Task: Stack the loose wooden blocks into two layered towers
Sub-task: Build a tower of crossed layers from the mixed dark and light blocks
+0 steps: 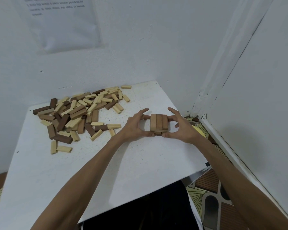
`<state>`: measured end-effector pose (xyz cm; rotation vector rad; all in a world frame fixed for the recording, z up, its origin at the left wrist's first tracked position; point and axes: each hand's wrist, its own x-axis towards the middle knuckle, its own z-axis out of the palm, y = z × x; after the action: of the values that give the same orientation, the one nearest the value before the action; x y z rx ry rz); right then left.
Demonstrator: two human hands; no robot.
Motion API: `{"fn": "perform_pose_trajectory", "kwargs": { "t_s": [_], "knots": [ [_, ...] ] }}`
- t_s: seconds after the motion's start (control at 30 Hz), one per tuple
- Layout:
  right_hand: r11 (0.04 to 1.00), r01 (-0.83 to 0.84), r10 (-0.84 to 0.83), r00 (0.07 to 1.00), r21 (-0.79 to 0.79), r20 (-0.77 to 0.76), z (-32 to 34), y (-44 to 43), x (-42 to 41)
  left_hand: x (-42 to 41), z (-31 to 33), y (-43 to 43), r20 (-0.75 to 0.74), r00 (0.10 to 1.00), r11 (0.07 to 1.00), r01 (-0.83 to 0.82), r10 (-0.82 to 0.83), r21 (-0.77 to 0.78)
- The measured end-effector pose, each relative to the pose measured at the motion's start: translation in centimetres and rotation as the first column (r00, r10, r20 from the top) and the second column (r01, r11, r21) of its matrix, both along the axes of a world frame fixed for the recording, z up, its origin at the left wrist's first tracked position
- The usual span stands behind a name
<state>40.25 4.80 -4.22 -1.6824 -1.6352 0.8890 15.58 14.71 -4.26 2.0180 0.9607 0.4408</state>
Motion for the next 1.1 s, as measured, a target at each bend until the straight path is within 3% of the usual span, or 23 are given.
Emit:
{"fn": "perform_pose_trajectory", "kwargs": {
  "t_s": [0.5,1.1],
  "knots": [
    [1.0,0.003,-0.003,1.0,-0.008,-0.013,0.3,-0.2,-0.2,-0.1,0.0,-0.2,-0.008,1.0,1.0,0.007,-0.007,0.004],
    [1.0,0.027,-0.028,0.997,-0.008,-0.066,1.6,-0.3,-1.0,-0.3,0.7,-0.2,0.103,0.994,0.999,-0.021,0.025,-0.041]
  ]
}}
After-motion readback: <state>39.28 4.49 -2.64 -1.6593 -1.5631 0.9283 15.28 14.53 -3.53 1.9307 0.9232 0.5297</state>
